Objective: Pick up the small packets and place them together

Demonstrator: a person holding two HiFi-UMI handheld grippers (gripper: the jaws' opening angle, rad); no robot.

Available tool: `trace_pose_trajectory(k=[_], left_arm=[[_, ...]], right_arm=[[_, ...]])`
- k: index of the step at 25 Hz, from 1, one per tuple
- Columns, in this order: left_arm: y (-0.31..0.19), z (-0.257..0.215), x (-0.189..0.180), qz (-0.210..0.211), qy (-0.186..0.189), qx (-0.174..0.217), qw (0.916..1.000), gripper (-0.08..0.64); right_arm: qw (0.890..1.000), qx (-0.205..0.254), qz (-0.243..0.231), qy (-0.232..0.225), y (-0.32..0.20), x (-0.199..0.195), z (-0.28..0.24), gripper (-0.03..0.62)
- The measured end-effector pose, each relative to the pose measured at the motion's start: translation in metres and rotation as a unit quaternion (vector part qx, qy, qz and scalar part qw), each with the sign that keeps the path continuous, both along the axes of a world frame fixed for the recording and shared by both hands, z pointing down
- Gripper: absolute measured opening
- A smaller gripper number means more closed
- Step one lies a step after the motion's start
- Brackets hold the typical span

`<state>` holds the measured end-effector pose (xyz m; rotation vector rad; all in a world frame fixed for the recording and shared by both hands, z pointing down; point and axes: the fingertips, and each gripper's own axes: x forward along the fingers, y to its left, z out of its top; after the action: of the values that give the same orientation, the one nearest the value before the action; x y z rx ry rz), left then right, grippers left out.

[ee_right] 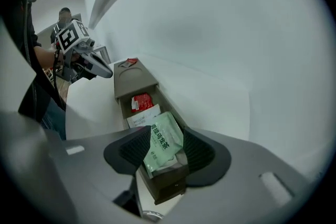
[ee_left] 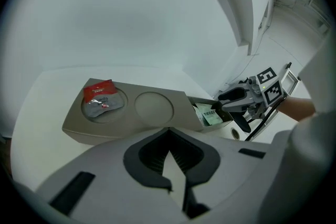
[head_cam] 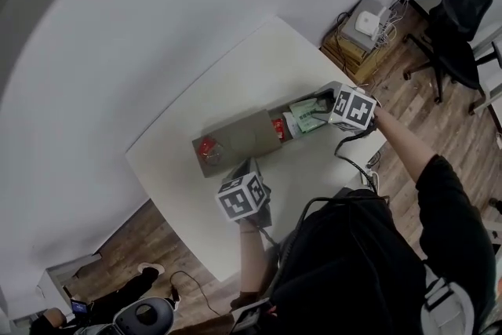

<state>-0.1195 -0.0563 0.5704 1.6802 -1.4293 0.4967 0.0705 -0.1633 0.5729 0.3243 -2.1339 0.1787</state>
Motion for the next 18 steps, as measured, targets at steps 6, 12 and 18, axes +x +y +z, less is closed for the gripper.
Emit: trace_pose_trajectory(k=[6, 12, 18], left_arm=[[0.001, -0.002, 0.026, 0.021, -0.001, -0.002, 0.9998, -0.003], [0.003, -0.001, 0.032, 0.021, -0.001, -0.004, 0.9998, -0.003], [0.000, 0.000, 0.033, 0.018, 0.001, -0.005, 0.9998, -0.003]], right_arm=[[0.998, -0.024, -0.038, 0.050, 0.008, 0.004, 0.029, 0.187], [0.993, -0.027, -0.070, 0.089, 0.011, 0.002, 0.045, 0.193], [0.991, -0.039, -0.070, 0.108, 0.008, 0.003, 0.055, 0.193]])
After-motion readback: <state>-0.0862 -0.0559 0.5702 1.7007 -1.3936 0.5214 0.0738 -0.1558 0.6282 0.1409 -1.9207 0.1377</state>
